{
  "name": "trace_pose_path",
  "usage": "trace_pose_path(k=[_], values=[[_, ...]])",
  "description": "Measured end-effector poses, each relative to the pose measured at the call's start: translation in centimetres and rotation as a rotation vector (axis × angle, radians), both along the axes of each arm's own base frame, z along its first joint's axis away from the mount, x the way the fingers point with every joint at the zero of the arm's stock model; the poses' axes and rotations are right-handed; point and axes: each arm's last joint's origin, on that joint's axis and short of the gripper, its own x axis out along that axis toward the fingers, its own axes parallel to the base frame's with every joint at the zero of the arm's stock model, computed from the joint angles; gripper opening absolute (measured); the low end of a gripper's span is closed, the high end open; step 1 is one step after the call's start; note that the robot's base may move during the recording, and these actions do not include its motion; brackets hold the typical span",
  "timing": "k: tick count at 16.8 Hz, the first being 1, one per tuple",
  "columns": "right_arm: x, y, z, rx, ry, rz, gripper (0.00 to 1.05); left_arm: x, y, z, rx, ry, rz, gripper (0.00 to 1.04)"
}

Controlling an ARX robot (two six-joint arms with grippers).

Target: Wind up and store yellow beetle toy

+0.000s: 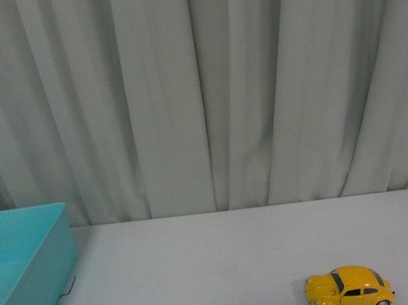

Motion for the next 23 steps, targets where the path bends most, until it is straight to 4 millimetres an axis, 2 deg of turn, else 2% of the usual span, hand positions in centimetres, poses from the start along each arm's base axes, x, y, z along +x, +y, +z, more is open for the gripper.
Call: trace_pose_path(k=[1,3,4,7,10,11,12,13,14,15,16,18,20,21,23], values=[[0.0,0.0,0.0,0.0,0.0,0.0,0.98,0.0,0.0,0.0,0.0,0.0,0.0,0.98],[0.1,-0.5,-0.3,0.08,0.105,-0.047,0.98,0.0,0.0,0.0,0.0,0.0,0.0,0.98],[0.5,-1.9,-0.2,0.144,0.126,-0.106,0.98,0.0,0.0,0.0,0.0,0.0,-0.001,0.98],[1.1,-7.4,2.2,0.154,0.072,-0.242,0.98,0.0,0.0,0.0,0.0,0.0,0.003,0.98],[1.9,-14.5,6.2,0.012,0.027,-0.285,0.98,0.0,0.0,0.0,0.0,0.0,0.0,0.98],[3.1,-16.5,6.7,-0.01,0.042,-0.296,0.98,0.0,0.0,0.0,0.0,0.0,0.0,0.98],[4.4,-17.5,6.7,0.002,0.082,-0.264,0.98,0.0,0.0,0.0,0.0,0.0,0.0,0.98],[6.9,-18.5,6.7,-0.027,0.089,-0.206,0.98,0.0,0.0,0.0,0.0,0.0,0.0,0.98],[10.3,-19.0,7.1,-0.04,0.11,-0.118,0.98,0.0,0.0,0.0,0.0,0.0,0.0,0.98],[13.3,-18.8,8.0,-0.086,0.106,-0.051,0.98,0.0,0.0,0.0,0.0,0.0,0.0,0.98],[15.4,-18.4,8.6,-0.118,0.096,0.012,0.98,0.0,0.0,0.0,0.0,0.0,0.0,0.98],[20.1,-16.4,9.6,-0.171,0.094,0.179,0.98,0.0,0.0,0.0,0.0,0.0,0.0,0.98],[24.6,-12.9,9.3,-0.197,0.152,0.449,0.98,0.0,0.0,0.0,0.0,0.0,0.0,0.98],[27.2,-10.4,8.6,-0.242,0.197,0.619,0.98,0.0,0.0,0.0,0.0,0.0,0.0,0.98],[29.9,-7.5,7.1,-0.299,0.273,0.816,0.98,0.0,0.0,0.0,0.0,0.0,0.0,0.98]])
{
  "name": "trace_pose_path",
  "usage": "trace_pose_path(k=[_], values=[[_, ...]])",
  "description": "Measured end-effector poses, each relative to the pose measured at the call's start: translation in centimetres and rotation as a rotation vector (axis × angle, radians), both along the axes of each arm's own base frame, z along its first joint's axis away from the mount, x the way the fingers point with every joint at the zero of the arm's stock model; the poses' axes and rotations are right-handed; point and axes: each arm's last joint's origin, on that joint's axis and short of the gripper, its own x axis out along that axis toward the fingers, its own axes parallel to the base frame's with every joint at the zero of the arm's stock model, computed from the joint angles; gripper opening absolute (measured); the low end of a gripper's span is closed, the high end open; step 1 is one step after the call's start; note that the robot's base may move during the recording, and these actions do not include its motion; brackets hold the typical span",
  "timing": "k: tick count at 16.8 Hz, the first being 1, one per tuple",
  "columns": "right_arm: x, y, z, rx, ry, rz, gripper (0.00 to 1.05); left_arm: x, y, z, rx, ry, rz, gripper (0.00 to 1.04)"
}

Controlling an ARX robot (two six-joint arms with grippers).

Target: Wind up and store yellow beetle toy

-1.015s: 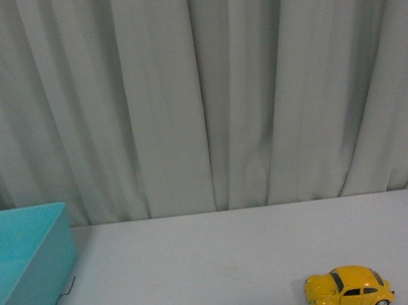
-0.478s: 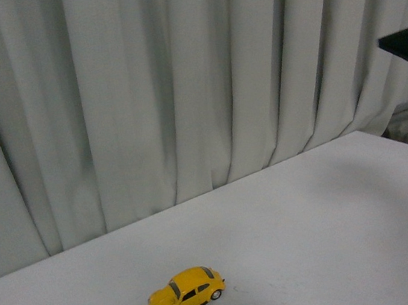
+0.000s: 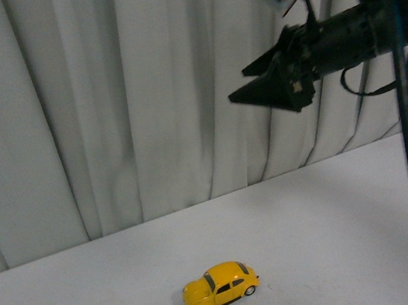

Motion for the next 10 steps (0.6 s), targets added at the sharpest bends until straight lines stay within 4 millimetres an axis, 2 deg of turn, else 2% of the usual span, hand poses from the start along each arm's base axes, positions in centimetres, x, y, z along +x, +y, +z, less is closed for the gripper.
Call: trace_pose_path(k=[2,3,7,10], values=[[1.0,1.5,-1.8,-0.087,0.067,0.118,0.98,0.0,0.0,0.0,0.0,0.0,0.0,0.98],[1.1,2.4,-3.4,-0.143,0.123,0.193,0.98,0.0,0.0,0.0,0.0,0.0,0.0,0.98],[-0.2,4.8,-10.3,-0.349,0.246,0.544,0.98,0.0,0.0,0.0,0.0,0.0,0.0,0.98],[0.8,5.2,-11.7,-0.413,0.216,0.625,0.98,0.0,0.0,0.0,0.0,0.0,0.0,0.98]])
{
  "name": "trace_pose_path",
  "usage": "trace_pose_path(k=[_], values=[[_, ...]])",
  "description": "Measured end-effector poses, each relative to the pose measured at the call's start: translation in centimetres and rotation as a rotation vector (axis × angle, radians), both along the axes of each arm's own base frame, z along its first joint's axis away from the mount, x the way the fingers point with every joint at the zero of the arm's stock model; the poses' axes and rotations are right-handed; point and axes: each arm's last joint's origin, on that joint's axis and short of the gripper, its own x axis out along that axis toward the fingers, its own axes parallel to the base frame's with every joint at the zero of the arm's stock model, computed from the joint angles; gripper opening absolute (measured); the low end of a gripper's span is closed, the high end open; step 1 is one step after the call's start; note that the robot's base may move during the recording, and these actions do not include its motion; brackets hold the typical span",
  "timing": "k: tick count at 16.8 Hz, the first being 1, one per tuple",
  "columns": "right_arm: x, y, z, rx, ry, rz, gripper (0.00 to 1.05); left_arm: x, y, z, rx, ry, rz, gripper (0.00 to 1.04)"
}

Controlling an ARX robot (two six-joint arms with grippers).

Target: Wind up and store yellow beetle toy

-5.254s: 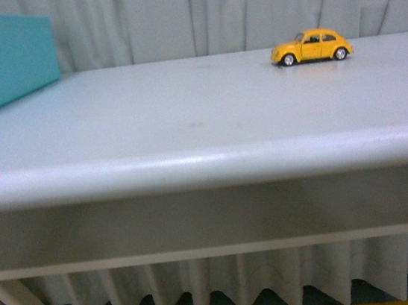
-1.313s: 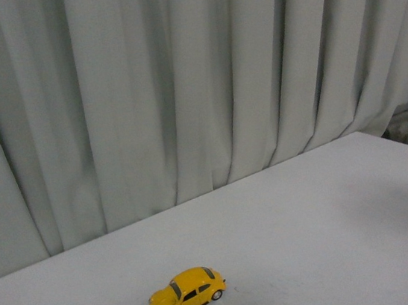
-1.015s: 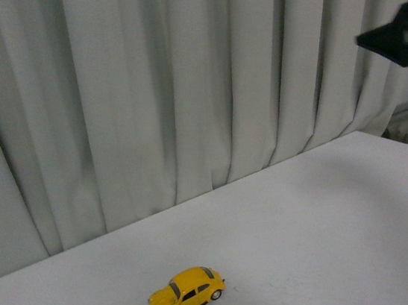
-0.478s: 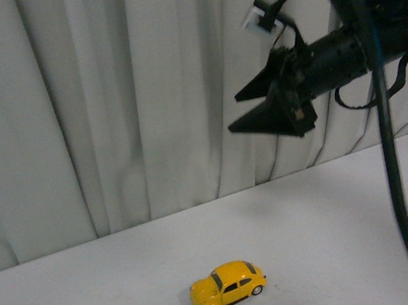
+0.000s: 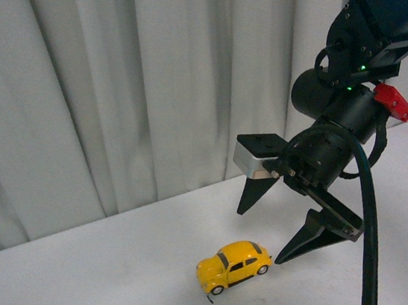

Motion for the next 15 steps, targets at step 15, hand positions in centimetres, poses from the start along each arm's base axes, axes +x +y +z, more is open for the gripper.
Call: trace_pose_path(k=[15], values=[[3.5,1.8,-5.2,-0.082,-0.045,0.075,0.98,0.0,0.0,0.0,0.0,0.0,0.0,0.98]])
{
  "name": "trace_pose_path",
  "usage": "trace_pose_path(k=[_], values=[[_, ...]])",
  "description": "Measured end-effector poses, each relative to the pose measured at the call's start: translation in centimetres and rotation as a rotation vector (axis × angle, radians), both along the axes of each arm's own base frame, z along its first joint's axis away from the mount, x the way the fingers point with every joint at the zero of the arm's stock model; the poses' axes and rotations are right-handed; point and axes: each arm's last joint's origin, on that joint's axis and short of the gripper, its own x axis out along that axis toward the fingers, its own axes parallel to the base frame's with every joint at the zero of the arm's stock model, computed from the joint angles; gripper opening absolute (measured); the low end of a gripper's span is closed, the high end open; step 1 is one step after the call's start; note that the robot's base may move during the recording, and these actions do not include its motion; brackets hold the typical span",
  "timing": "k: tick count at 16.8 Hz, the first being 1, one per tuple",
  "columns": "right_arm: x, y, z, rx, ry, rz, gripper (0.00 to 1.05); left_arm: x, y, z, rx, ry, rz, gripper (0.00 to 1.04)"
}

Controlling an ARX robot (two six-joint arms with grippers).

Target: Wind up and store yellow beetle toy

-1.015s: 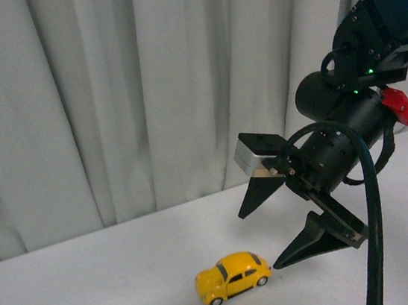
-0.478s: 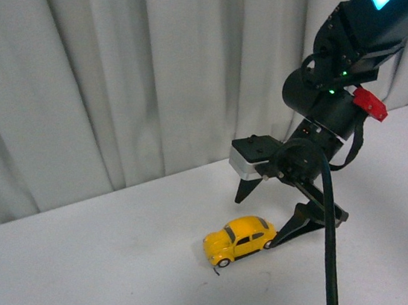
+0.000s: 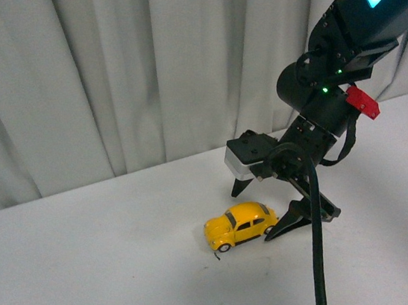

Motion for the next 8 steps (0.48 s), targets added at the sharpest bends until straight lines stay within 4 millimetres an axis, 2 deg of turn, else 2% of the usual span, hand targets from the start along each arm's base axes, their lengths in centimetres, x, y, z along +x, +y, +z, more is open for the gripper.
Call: trace_pose_path(k=[3,6,8], values=[[0.0,0.2,0.0,0.001,-0.004,0.005,0.97,0.0,0.0,0.0,0.0,0.0,0.0,0.98],[0.3,1.2,-0.2,0.021,-0.008,0.003,0.7,0.0,0.0,0.0,0.0,0.0,0.0,0.98],[-0.2,1.8,-1.0,0.033,0.049,-0.06,0.62,0.0,0.0,0.0,0.0,0.0,0.0,0.98]])
